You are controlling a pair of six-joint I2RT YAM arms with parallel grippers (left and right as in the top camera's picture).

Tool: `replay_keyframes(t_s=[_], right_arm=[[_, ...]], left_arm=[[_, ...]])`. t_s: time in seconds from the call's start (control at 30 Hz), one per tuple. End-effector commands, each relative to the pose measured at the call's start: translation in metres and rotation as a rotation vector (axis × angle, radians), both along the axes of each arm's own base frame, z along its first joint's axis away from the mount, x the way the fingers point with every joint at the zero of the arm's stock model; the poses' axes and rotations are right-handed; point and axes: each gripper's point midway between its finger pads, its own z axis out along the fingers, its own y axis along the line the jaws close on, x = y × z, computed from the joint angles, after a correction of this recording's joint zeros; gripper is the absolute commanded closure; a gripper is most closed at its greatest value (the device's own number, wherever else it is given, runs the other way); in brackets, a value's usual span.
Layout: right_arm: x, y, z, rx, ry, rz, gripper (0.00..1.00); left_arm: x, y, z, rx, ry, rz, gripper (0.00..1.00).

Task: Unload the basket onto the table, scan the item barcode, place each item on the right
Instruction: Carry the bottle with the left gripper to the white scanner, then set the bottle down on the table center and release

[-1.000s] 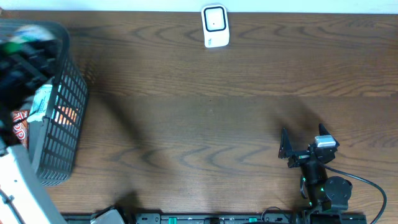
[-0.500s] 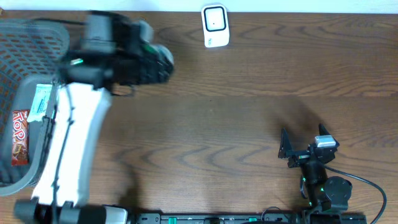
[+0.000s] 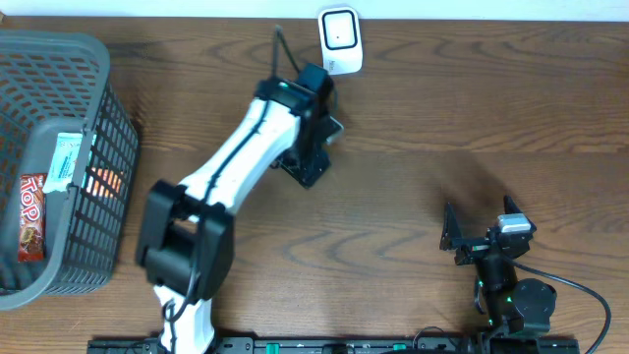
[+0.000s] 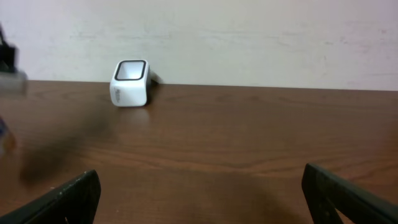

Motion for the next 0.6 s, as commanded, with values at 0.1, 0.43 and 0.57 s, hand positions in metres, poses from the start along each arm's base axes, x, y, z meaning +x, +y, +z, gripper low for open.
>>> replay_keyframes(t_s=[0.1,0.43,0.57], right_arm=[[0.000,0.001,-0.001,0.014,0.002,0.004,0.01],[0.000,0.001,-0.001,0.014,0.002,0.004,0.01],[0.000,0.001,-0.001,0.014,0.002,0.004,0.01]], left_arm=[[-0.010,0.003,-0.036,0.074,0.088,-0.135,0.31],[-0.008,0.002,-0.066,0.087,0.126,-0.199,0.19],[-0.007,0.006,-0.066,0.106,0.122,-0.200,0.08]])
